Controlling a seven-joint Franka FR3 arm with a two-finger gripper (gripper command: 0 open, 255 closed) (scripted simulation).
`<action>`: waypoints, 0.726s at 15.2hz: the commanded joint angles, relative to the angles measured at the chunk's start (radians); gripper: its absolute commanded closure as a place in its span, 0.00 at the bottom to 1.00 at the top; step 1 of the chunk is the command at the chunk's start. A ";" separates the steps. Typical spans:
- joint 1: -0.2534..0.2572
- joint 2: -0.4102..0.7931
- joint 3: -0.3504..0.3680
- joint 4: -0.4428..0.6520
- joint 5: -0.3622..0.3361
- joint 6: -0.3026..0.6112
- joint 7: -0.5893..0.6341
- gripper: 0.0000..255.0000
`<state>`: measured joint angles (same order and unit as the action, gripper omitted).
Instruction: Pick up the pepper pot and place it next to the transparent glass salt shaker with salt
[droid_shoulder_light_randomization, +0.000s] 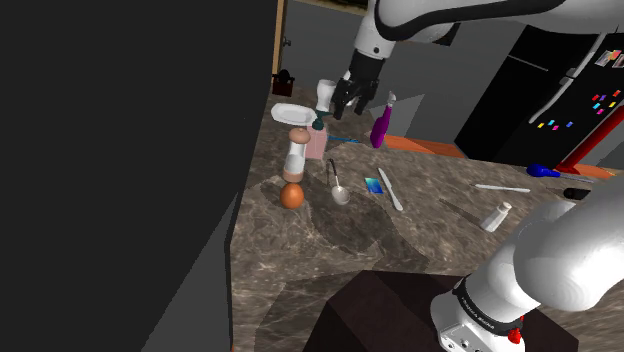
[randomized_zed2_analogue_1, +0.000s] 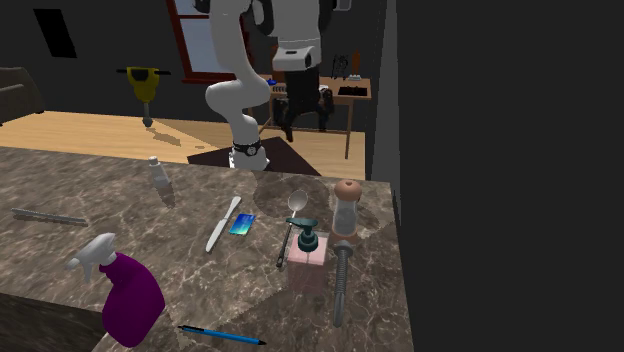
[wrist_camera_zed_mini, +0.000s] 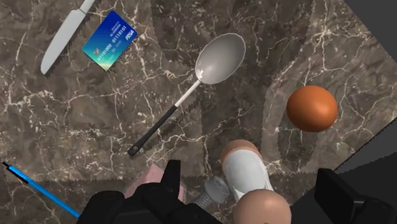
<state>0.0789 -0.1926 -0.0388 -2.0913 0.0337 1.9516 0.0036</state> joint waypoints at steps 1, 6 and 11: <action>0.007 0.075 0.002 0.045 0.020 0.017 -0.004 0.00; 0.018 0.272 0.011 0.191 0.070 0.034 -0.017 0.00; 0.022 0.405 0.021 0.293 0.100 0.043 -0.024 0.00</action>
<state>0.1017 0.1985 -0.0188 -1.8012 0.1300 1.9856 -0.0178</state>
